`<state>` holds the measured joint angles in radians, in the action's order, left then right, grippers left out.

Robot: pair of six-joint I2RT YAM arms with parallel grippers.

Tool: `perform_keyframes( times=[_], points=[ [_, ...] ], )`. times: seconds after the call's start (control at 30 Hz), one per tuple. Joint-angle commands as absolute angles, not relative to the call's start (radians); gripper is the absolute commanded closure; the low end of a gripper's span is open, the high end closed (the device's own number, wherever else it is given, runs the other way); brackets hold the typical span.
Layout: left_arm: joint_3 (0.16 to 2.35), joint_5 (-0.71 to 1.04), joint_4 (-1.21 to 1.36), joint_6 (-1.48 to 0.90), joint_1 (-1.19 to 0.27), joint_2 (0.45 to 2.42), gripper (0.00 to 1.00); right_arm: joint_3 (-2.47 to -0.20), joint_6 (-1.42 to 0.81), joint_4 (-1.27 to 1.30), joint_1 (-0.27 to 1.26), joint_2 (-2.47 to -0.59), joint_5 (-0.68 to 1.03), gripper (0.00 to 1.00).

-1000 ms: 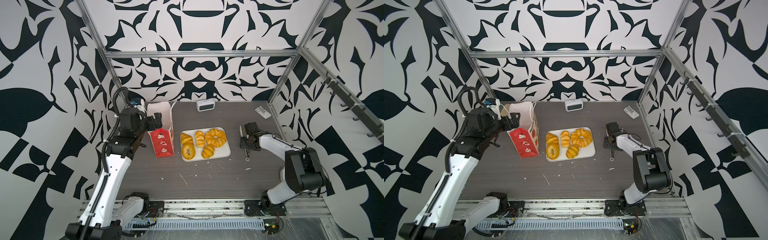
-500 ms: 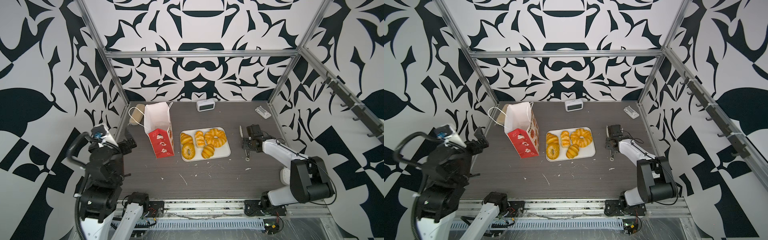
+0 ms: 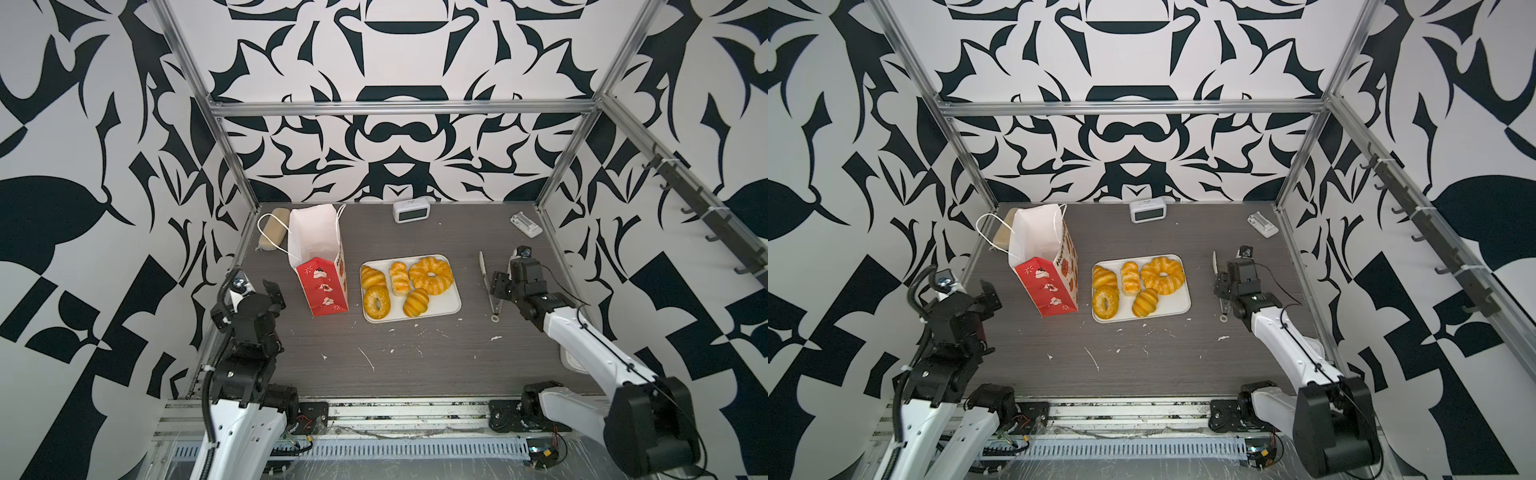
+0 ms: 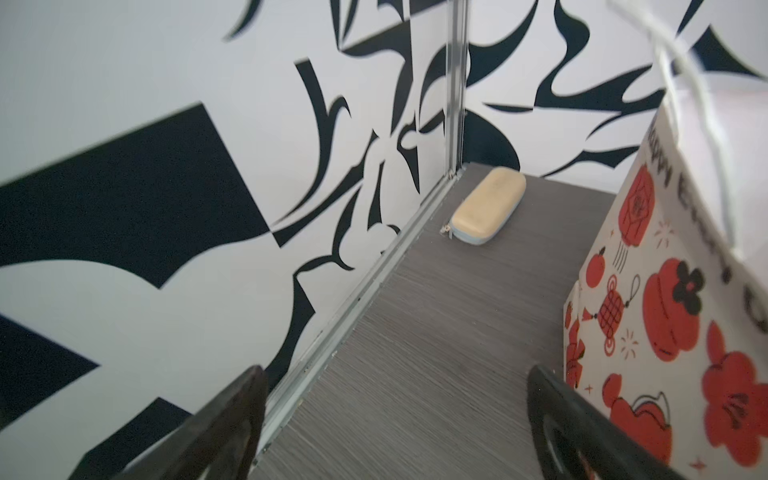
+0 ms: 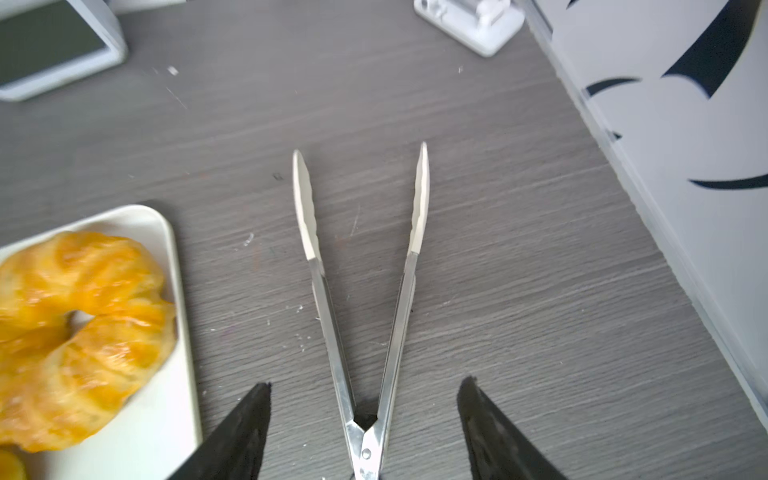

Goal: Take the fake bread out of the paper bag

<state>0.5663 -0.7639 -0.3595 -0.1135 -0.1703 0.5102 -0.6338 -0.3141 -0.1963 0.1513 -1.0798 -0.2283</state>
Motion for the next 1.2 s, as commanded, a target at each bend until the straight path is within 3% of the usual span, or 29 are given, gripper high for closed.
perform_keyframes(
  times=[0.0,0.3,0.47,0.63,0.73,0.83,1.0,1.17],
  points=[
    [0.518,-0.723,-0.154,-0.096,-0.167,0.604,0.01,-0.597,-0.287,-0.096,0.153,-1.005,-0.231,0.27],
    [0.345,-0.539,0.357,-0.04,-0.135,0.916,0.0,-0.538,-0.276,-0.037,0.154,-0.926,-0.233,0.26],
    [0.254,-0.389,0.736,-0.06,-0.05,1.188,0.0,-0.532,-0.274,-0.025,0.155,-0.935,-0.225,0.26],
    [0.313,-0.22,0.917,-0.06,0.009,1.429,0.01,-0.515,-0.254,-0.006,0.154,-0.943,-0.23,0.27],
    [0.311,-0.217,1.09,-0.046,0.011,1.583,0.02,-0.502,-0.24,0.028,0.154,-0.95,-0.262,0.29],
    [0.345,-0.194,0.937,-0.061,0.015,1.535,0.0,-0.479,-0.225,0.09,0.155,-0.953,-0.297,0.32],
    [0.343,-0.218,0.973,-0.07,0.016,1.554,0.01,-0.396,-0.155,0.332,0.154,-0.984,-0.404,0.38],
    [0.361,-0.245,0.954,-0.08,0.016,1.562,0.01,-0.374,-0.065,0.514,0.155,-1.161,-0.498,0.43]
  ],
)
